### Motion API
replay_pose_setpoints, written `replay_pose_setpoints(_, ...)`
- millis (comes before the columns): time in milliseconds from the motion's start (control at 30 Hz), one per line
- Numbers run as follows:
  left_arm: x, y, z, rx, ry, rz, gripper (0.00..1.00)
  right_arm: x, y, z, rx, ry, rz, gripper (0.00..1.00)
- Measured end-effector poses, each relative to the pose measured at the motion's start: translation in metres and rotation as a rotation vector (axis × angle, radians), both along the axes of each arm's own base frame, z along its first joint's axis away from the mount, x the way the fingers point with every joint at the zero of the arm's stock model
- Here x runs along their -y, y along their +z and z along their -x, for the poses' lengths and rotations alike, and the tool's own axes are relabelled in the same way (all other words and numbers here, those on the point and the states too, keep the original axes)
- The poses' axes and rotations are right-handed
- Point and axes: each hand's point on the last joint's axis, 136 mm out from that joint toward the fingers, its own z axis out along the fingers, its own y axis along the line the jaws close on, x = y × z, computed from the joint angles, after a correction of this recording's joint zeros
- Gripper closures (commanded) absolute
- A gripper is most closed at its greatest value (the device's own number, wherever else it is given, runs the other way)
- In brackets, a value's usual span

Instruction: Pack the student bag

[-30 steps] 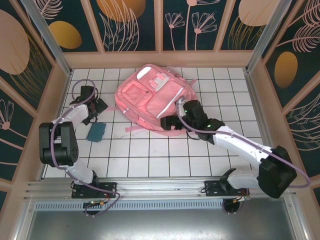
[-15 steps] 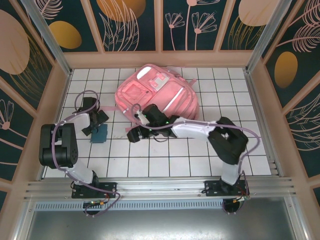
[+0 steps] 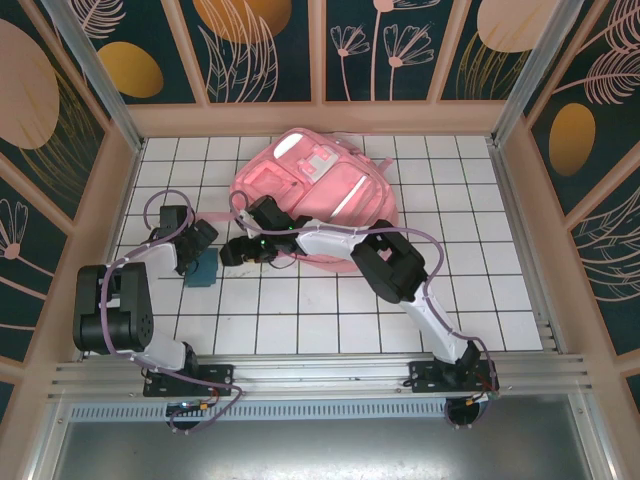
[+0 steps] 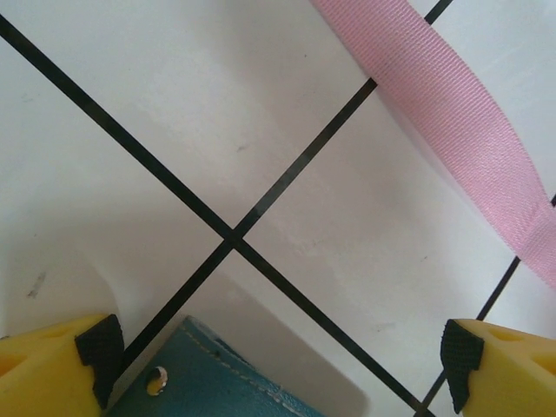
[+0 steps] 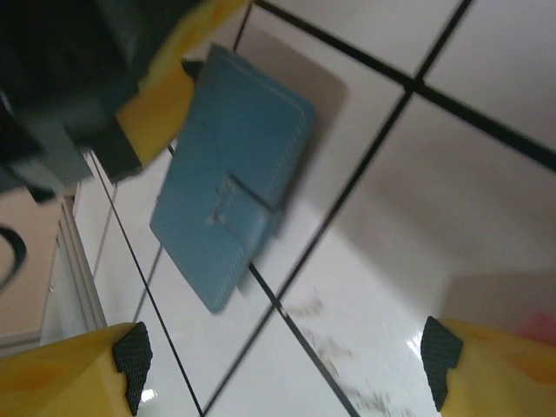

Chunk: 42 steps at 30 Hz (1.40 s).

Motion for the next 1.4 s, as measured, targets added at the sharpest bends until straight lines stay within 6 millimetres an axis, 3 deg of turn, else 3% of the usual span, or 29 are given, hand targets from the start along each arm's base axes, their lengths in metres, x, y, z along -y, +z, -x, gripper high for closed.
replay_pose_setpoints(433, 0.013, 0.010, -0.002, 0.099, 0.020, 0.124, 0.04, -0.010, -0.002, -0.002, -0.113, -0.051, -0.019, 0.21)
replay_pose_setpoints(633, 0.027, 0.011, 0.015, 0.042, 0.001, 0.157, 0.02, 0.002, -0.002, 0.009, -0.172, -0.091, 0.003, 0.22)
replay_pose_setpoints(833, 0.026, 0.016, 0.025, 0.022, 0.012, 0.153, 0.02, 0.008, -0.003, 0.019, -0.208, -0.105, 0.009, 0.22)
replay_pose_setpoints(967, 0.030, 0.006, 0.033, 0.012, 0.008, 0.173, 0.03, 0.006, 0.000, 0.024, -0.248, -0.087, -0.013, 0.23)
replay_pose_setpoints(1133, 0.030, 0.006, 0.033, 0.036, 0.014, 0.193, 0.03, 0.001, -0.004, 0.033, -0.307, -0.052, -0.036, 0.33)
replay_pose_setpoints(1400, 0.031, 0.006, 0.032, 0.041, 0.011, 0.207, 0.03, -0.011, -0.004, 0.036, -0.358, 0.005, -0.075, 0.35)
